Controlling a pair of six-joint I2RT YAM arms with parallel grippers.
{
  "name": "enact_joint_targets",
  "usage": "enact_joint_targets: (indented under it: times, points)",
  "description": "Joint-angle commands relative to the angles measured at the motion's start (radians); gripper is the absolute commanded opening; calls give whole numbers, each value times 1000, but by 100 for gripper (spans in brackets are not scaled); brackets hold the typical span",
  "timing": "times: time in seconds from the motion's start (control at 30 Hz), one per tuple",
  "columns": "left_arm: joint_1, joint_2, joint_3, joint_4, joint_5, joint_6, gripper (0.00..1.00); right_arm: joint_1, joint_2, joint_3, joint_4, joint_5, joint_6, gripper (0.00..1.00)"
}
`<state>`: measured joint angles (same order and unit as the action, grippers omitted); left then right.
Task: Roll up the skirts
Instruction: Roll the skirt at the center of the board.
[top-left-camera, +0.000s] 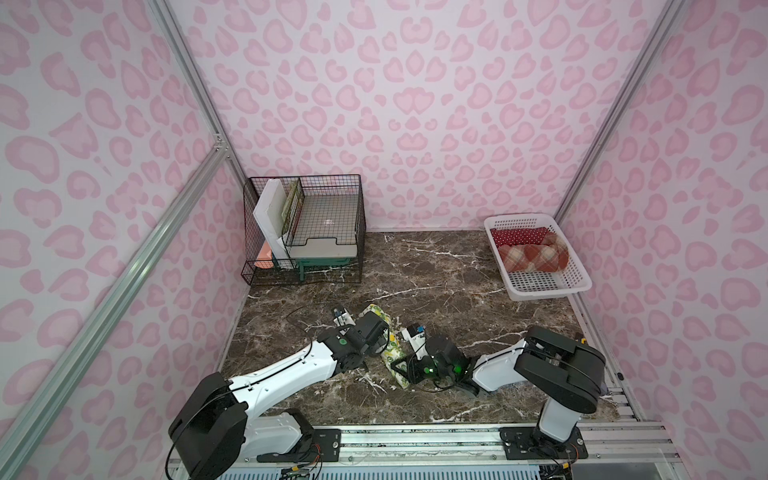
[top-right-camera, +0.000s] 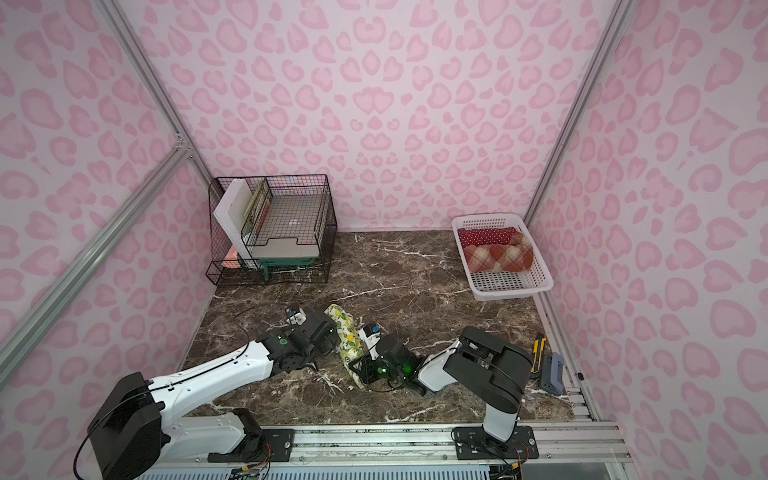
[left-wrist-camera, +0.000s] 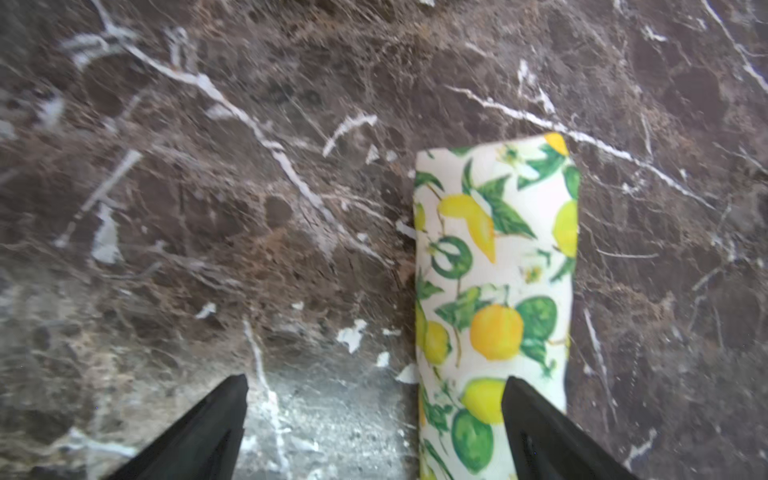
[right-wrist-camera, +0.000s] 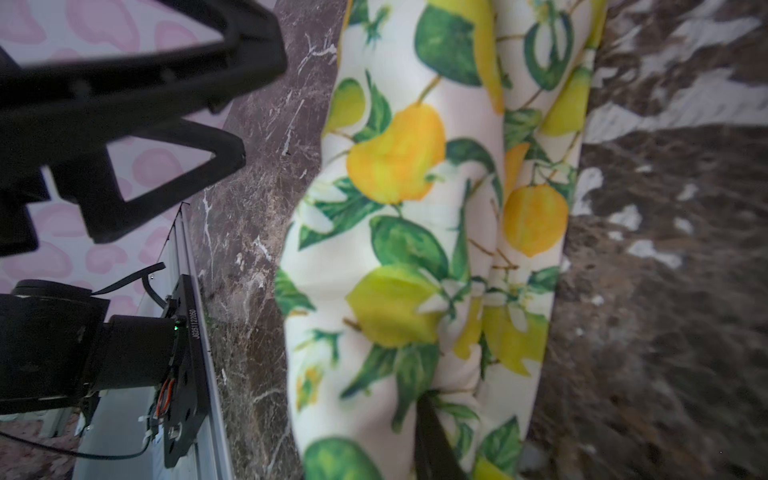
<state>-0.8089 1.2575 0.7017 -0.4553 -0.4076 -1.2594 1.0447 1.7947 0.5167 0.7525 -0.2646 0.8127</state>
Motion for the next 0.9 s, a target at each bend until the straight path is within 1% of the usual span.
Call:
enact_joint_targets:
  times: [0.0, 0.07, 0.27, 0.4, 0.5, 0.63, 0.73, 0.87]
  points:
    - [-56, 21, -16, 93, -65, -74, 98, 0, 22, -26, -463, -59, 74, 0]
    - [-70, 43, -39, 136, -84, -90, 98, -2, 18, -35, -461, -57, 79, 0]
    - [-72, 144, -88, 266, -114, -101, 93, -10, 28, -53, -432, -74, 82, 0]
    - [-72, 208, -103, 374, -103, -89, 91, -29, 26, -60, -429, -88, 83, 0]
    - [-73, 274, -87, 424, -83, -75, 88, -44, 29, -60, -422, -108, 82, 0]
    - [-73, 375, -87, 516, -43, -69, 80, -83, 27, -83, -365, -174, 93, 0]
    - [-73, 445, -85, 566, 16, -67, 69, -110, 8, -90, -366, -182, 94, 0]
    - [-81, 494, -89, 602, 50, -72, 55, -131, -2, -85, -376, -183, 90, 0]
